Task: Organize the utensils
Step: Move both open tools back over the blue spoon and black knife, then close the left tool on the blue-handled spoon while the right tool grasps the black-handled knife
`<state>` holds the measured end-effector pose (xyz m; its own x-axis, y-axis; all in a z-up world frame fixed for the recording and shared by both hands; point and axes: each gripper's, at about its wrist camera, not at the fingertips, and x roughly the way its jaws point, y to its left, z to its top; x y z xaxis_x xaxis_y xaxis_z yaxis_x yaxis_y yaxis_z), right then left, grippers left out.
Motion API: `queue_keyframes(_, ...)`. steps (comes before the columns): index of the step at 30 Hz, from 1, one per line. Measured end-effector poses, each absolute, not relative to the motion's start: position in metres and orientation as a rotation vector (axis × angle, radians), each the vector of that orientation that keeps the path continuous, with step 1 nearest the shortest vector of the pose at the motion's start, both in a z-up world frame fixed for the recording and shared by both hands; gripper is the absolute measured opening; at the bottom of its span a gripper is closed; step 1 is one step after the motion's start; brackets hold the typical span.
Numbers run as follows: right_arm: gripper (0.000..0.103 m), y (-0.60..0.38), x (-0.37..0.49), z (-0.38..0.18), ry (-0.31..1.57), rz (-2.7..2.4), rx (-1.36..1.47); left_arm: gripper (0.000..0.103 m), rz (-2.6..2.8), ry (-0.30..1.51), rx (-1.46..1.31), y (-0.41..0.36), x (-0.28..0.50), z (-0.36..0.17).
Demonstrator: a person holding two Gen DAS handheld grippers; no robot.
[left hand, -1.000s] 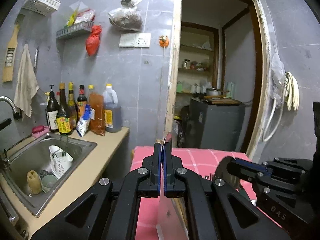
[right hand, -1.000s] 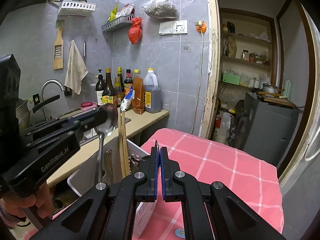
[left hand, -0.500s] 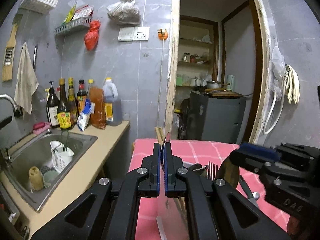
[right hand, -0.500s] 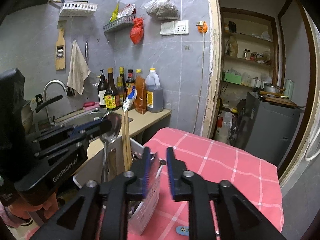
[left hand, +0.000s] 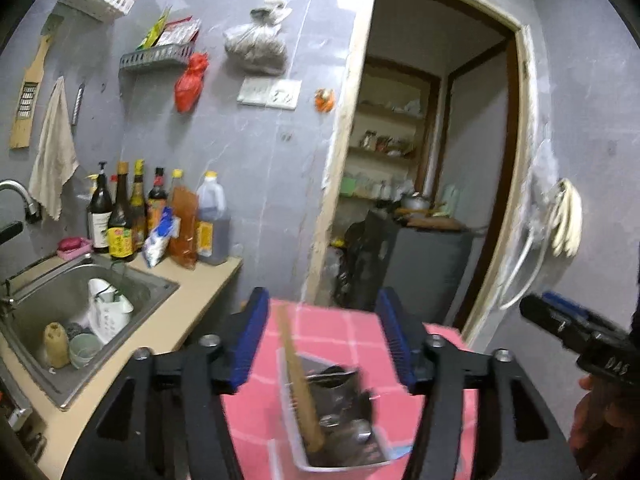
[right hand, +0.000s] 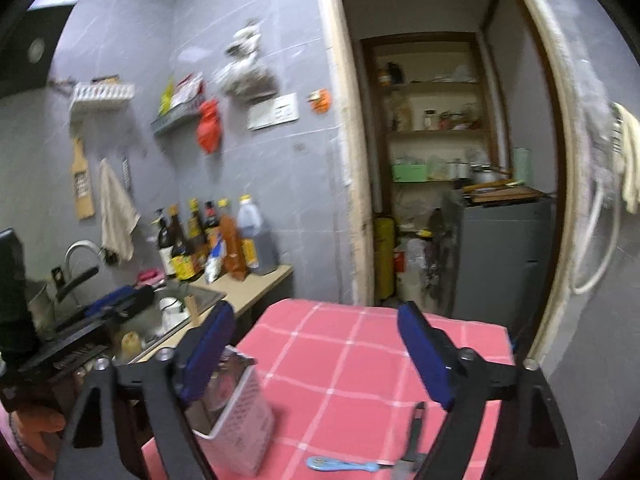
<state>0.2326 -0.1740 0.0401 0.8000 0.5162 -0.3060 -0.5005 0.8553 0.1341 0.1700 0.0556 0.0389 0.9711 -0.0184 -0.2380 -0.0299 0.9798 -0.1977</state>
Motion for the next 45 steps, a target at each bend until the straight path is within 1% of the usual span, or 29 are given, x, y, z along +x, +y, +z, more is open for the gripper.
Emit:
queue_keyframes(1, 0.092, -0.184, 0.233, 0.041, 0.344, 0.532, 0.054, 0.063, -0.009, 0.239, -0.210, 0.051, 0.168, 0.042)
queue_keyframes(2, 0.094, -0.193, 0.233, 0.042, 0.349, 0.518, 0.061, 0.066, -0.034, 0.242, -0.223, 0.045, 0.168, 0.045)
queue_keyframes(3, 0.095, -0.203, 0.234, 0.041, 0.358, 0.503, 0.066, 0.067, -0.064, 0.249, -0.232, 0.038, 0.168, 0.048)
queue_keyframes(10, 0.095, -0.266, 0.244, 0.023, 0.474, 0.445, 0.107, 0.068, -0.193, 0.341, -0.237, -0.013, 0.176, 0.047)
queue_keyframes(19, 0.094, -0.317, 0.260, -0.023, 0.689, 0.443, 0.181, 0.068, -0.269, 0.517, -0.183, -0.075, 0.197, 0.005)
queue_keyframes(21, 0.089, -0.325, 0.266, -0.035, 0.739, 0.451, 0.201, 0.068, -0.274, 0.563, -0.159, -0.086, 0.202, -0.006)
queue_keyframes(23, 0.080, -0.331, 0.273, -0.046, 0.784, 0.464, 0.212, 0.068, -0.274, 0.616, -0.136, -0.096, 0.208, -0.019)
queue_keyframes(24, 0.078, -0.333, 0.277, -0.051, 0.806, 0.473, 0.215, 0.068, -0.271, 0.638, -0.125, -0.099, 0.211, -0.026)
queue_keyframes(26, 0.067, -0.335, 0.286, -0.060, 0.847, 0.497, 0.221, 0.068, -0.255, 0.687, -0.093, -0.106, 0.218, -0.039)
queue_keyframes(29, 0.058, -0.333, 0.305, -0.074, 0.913, 0.535, 0.210, 0.068, -0.216, 0.768, -0.041, -0.112, 0.231, -0.058)
queue_keyframes(34, 0.050, -0.317, 0.334, -0.095, 1.004, 0.601, 0.185, 0.067, -0.209, 0.852, 0.000, -0.111, 0.248, -0.088)
queue_keyframes(41, 0.035, -0.279, 0.378, -0.124, 1.129, 0.701, 0.160, 0.066, -0.244, 0.939, 0.059, -0.108, 0.274, -0.120)
queue_keyframes(45, 0.035, -0.257, 0.403, -0.139, 1.207, 0.725, 0.146, 0.063, -0.274, 0.995, 0.093, -0.108, 0.284, -0.132)
